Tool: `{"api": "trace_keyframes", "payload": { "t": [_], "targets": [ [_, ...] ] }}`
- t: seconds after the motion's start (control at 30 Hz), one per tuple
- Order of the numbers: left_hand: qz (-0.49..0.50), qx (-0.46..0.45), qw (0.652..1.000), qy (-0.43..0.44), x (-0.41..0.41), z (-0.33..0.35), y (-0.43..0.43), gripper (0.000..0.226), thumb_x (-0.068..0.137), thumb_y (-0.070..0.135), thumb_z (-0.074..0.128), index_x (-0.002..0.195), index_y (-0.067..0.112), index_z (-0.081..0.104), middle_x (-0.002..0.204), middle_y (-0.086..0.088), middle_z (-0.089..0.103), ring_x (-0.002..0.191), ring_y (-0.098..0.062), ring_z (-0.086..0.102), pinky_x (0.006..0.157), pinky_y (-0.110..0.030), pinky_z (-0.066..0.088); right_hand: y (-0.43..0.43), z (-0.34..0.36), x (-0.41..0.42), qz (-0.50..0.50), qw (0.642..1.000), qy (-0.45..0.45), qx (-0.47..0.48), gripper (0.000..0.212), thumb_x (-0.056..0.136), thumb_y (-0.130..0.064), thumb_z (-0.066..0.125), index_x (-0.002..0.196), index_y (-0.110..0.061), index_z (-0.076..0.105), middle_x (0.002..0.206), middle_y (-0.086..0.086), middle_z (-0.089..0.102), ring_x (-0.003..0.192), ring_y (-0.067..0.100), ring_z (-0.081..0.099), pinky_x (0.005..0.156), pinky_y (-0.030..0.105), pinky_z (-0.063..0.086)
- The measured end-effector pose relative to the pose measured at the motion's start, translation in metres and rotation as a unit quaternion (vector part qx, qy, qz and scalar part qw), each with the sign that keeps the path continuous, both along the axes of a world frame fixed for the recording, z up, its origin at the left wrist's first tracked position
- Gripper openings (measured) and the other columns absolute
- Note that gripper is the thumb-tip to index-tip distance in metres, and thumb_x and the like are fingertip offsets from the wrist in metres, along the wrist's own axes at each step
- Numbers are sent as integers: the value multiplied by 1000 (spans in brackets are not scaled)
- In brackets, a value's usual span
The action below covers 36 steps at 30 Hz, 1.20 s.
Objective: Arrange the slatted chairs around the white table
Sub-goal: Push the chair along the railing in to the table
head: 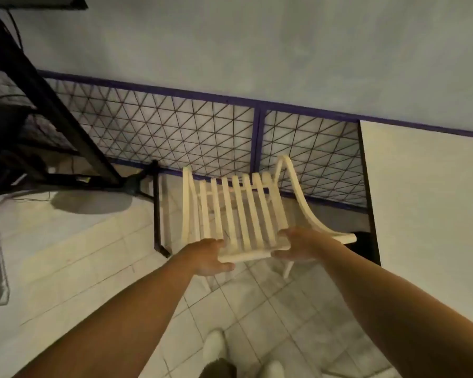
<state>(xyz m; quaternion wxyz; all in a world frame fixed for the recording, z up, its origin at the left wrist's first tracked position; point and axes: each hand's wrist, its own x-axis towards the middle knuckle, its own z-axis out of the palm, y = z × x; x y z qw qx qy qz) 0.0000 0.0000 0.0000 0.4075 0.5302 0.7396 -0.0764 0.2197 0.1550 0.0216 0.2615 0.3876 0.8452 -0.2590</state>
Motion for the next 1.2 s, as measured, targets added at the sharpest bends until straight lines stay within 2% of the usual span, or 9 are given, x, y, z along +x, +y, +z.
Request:
{"api": "trace_keyframes", "payload": {
  "t": [0.1, 0.23, 0.37, 0.53, 0.63, 0.73, 0.83, 1.0, 1.2],
  "targets": [
    [-17, -26, 1000, 2, 0, -24, 0, 88, 86, 71, 55, 155, 25, 28, 149, -2, 44, 127, -23, 50, 100, -39, 46, 1, -23, -2, -21, 999, -17, -18, 81, 81, -64, 64, 149, -28, 38, 145, 1, 49, 128, 24, 50, 105, 41, 42],
    [-19, -32, 999, -4, 5, -47, 3, 78, 87, 64, 58, 150, 24, 36, 132, -2, 56, 113, -24, 58, 93, -39, 50, 4, -47, -3, -11, 999, -36, -17, 77, 79, -60, 69, 145, -32, 42, 138, -3, 54, 120, 22, 56, 102, 40, 44],
    [-26, -20, 999, 28, 12, -54, 10, 69, 92, 50, 59, 153, 32, 32, 135, -3, 57, 115, -26, 59, 92, -37, 51, 14, -59, 0, 47, 996, -69, -3, 59, 85, -41, 68, 139, -34, 48, 132, -2, 58, 115, 23, 59, 101, 39, 46],
    [-18, -26, 999, 27, 19, -62, 21, 68, 94, 20, 56, 151, 47, 31, 129, -4, 58, 108, -27, 61, 86, -37, 53, 41, -66, 14, 113, 991, -76, -7, 52, 88, -21, 62, 136, -38, 50, 123, -5, 63, 107, 19, 61, 93, 38, 47],
    [-23, -21, 999, 41, 20, -64, 21, 76, 94, 6, 52, 150, 53, 30, 123, -4, 58, 101, -26, 62, 83, -38, 54, 55, -68, 24, 139, 988, -66, -24, 60, 88, -14, 62, 138, -45, 48, 119, -6, 64, 97, 15, 61, 87, 32, 48],
    [-22, -14, 998, 64, 22, -64, 21, 79, 94, 2, 53, 150, 54, 30, 120, -4, 59, 99, -25, 63, 82, -36, 54, 61, -70, 27, 151, 986, -63, -37, 69, 86, -9, 63, 140, -47, 44, 121, -3, 64, 99, 16, 63, 91, 34, 50],
    [-23, 1, 997, 73, 21, -67, 19, 83, 92, 0, 55, 150, 54, 30, 118, -3, 60, 97, -24, 64, 77, -34, 51, 58, -71, 29, 146, 987, -55, -25, 77, 86, -5, 63, 145, -48, 38, 123, -1, 62, 101, 19, 63, 92, 36, 50],
    [-18, 3, 998, 61, 17, -71, 16, 87, 91, -3, 56, 149, 56, 30, 116, -2, 57, 92, -21, 59, 78, -36, 54, 52, -69, 32, 140, 989, -47, -9, 77, 87, -6, 63, 145, -50, 37, 119, -2, 63, 98, 19, 64, 92, 39, 52],
    [-62, 6, 996, 57, -4, -70, 9, 90, 89, -6, 59, 149, 55, 30, 120, -2, 60, 95, -21, 62, 82, -38, 56, 21, -60, 25, 88, 995, -29, -35, 61, 92, -10, 57, 139, -47, 45, 118, -3, 62, 103, 20, 62, 86, 34, 45]
  ]
}}
